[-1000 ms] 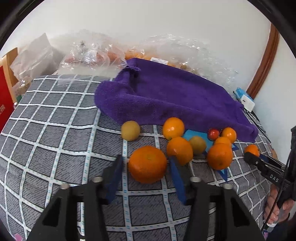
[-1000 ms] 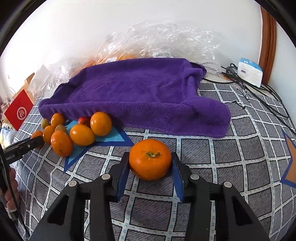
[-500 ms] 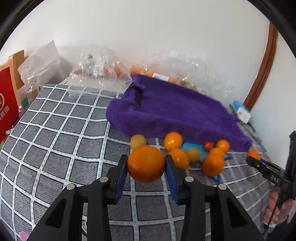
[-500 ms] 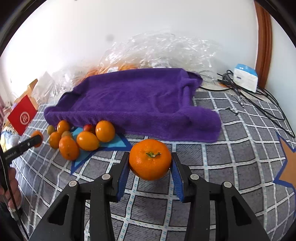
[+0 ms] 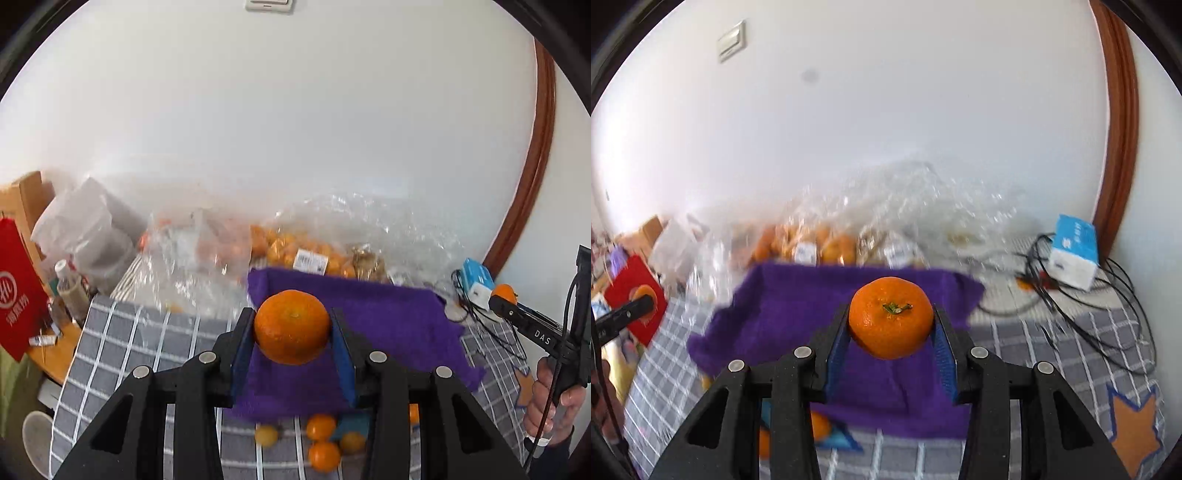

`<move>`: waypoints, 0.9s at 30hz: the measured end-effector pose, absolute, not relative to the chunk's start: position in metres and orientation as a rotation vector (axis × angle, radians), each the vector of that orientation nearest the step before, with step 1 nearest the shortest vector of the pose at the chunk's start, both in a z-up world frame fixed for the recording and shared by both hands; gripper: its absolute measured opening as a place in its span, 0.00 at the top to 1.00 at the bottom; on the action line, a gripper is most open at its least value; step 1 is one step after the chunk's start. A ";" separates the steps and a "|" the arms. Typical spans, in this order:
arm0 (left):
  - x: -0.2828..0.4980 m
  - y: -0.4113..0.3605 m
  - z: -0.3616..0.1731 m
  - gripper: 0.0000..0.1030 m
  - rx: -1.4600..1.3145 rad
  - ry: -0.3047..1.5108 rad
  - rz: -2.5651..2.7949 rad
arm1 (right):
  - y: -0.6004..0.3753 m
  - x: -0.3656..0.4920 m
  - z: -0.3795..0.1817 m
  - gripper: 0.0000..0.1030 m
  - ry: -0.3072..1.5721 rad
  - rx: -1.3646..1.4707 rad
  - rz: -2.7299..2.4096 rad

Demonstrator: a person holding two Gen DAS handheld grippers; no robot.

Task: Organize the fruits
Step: 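Lower both oranges onto the purple towel and open both grippers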

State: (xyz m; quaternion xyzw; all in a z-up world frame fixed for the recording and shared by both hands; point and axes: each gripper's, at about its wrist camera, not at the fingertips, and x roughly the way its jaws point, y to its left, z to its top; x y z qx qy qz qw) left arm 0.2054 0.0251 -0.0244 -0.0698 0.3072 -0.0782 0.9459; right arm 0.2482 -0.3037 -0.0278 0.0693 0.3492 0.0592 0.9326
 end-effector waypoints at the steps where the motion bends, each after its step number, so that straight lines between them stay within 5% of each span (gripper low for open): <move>1: 0.214 0.022 -0.021 0.63 -0.150 0.624 -0.161 | -0.303 0.258 -0.026 0.59 0.711 0.143 0.117; 27: 0.344 -0.001 -0.101 0.63 -0.191 0.777 -0.125 | -0.319 0.358 -0.124 0.59 0.914 0.187 0.086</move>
